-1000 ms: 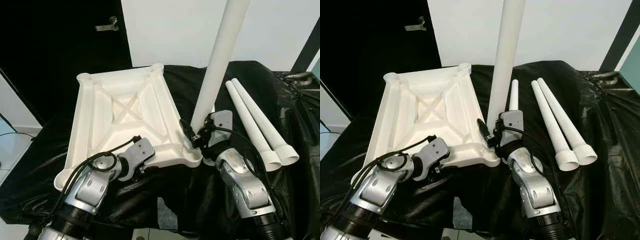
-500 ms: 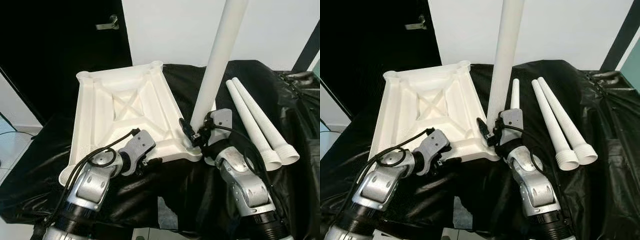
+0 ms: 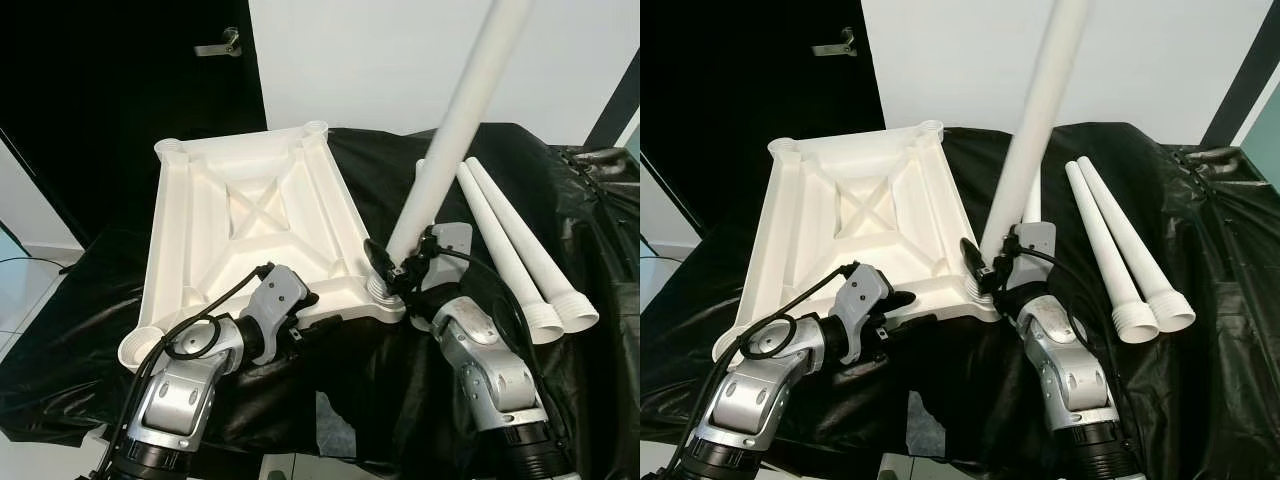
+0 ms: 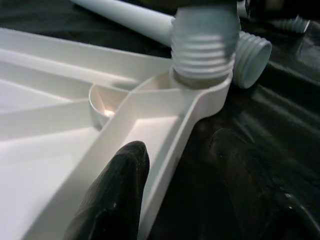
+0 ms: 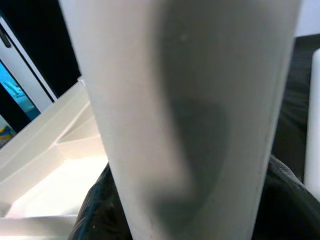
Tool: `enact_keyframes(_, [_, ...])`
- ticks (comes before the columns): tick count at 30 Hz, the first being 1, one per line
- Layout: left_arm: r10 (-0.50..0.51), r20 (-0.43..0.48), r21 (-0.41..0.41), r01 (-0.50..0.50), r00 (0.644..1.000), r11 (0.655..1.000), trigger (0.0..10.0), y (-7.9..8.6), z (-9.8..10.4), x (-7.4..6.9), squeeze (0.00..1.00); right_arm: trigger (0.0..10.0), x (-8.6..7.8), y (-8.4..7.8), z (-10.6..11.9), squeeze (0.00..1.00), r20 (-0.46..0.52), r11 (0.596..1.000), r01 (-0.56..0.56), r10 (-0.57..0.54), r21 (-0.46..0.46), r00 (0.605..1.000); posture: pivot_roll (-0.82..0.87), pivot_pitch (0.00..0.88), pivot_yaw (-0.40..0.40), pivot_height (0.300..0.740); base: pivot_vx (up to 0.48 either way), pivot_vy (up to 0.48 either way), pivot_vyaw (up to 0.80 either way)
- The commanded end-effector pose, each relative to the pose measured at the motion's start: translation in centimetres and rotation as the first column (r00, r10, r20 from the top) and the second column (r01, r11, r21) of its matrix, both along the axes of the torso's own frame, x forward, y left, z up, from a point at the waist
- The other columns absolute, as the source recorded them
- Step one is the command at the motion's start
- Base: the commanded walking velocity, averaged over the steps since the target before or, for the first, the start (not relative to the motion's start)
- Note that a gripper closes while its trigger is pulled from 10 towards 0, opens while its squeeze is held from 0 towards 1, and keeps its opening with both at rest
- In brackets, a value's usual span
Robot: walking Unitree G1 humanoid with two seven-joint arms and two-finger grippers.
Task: Building children table
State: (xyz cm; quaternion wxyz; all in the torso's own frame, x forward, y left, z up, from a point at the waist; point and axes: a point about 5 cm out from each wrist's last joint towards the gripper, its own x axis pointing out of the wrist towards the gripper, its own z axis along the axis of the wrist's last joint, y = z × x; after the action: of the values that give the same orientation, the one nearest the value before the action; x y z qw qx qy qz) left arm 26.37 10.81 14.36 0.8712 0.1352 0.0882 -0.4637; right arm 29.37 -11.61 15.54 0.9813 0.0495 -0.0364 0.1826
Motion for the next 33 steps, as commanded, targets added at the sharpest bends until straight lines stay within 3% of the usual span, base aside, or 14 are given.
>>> enact_keyframes(1, [0.108,0.048,-0.018,-0.107,0.993,0.994,10.0,0.5,0.0,0.3,0.0,10.0,0.1,-0.4,-0.6,0.0,-0.035,1.0,0.022,-0.022,0.004,0.999,0.09,0.0,0.001,0.74,0.0,0.0,0.0])
enact_keyframes(8, [0.158,0.057,-0.04,-0.156,0.986,0.987,10.0,0.8,0.4,0.4,0.0,10.0,0.3,-0.8,-1.6,0.0,-0.083,0.999,0.048,-0.046,0.018,0.996,0.1,0.0,0.012,0.74,0.0,0.0,0.0])
enact_keyframes(12, [0.134,0.024,-0.041,-0.132,0.991,0.99,10.0,1.1,0.2,-0.2,0.0,10.0,0.9,-0.5,-1.8,0.0,-0.093,0.999,0.044,-0.042,0.026,0.995,0.1,0.0,0.016,0.74,0.0,0.0,0.0])
enact_keyframes(17, [0.122,0.054,-0.034,-0.121,0.991,0.992,10.0,0.9,0.5,-0.5,0.0,10.0,1.3,-0.4,-1.8,0.0,-0.092,0.999,0.044,-0.042,0.02,0.995,0.11,0.0,0.012,0.74,0.0,0.0,0.0])
enact_keyframes(23, [0.132,0.065,-0.051,-0.129,0.989,0.99,10.0,0.7,0.8,-0.6,0.0,10.0,1.3,-0.3,-2.1,0.0,-0.072,0.998,0.024,-0.028,-0.049,0.997,0.11,0.0,0.01,0.74,0.0,0.0,0.0])
enact_keyframes(25, [0.137,0.073,-0.05,-0.134,0.988,0.99,10.0,0.7,0.9,-0.6,0.0,10.0,1.0,0.1,-2.5,0.0,-0.033,0.989,-0.014,0.009,-0.147,0.999,0.11,0.0,0.008,0.74,0.0,0.0,0.0])
enact_keyframes(30, [0.154,0.101,-0.039,-0.151,0.983,0.988,10.0,0.9,1.2,-0.5,0.0,10.0,0.2,0.7,-3.6,0.0,0.016,0.957,-0.068,0.075,-0.282,0.997,0.11,0.0,0.009,0.74,0.0,0.0,0.0])
enact_keyframes(33, [0.155,0.104,-0.041,-0.151,0.983,0.988,10.0,0.9,1.3,-0.5,0.0,10.0,0.1,0.7,-3.8,0.0,0.024,0.95,-0.072,0.083,-0.304,0.996,0.11,0.0,0.009,0.74,0.0,0.0,0.0])
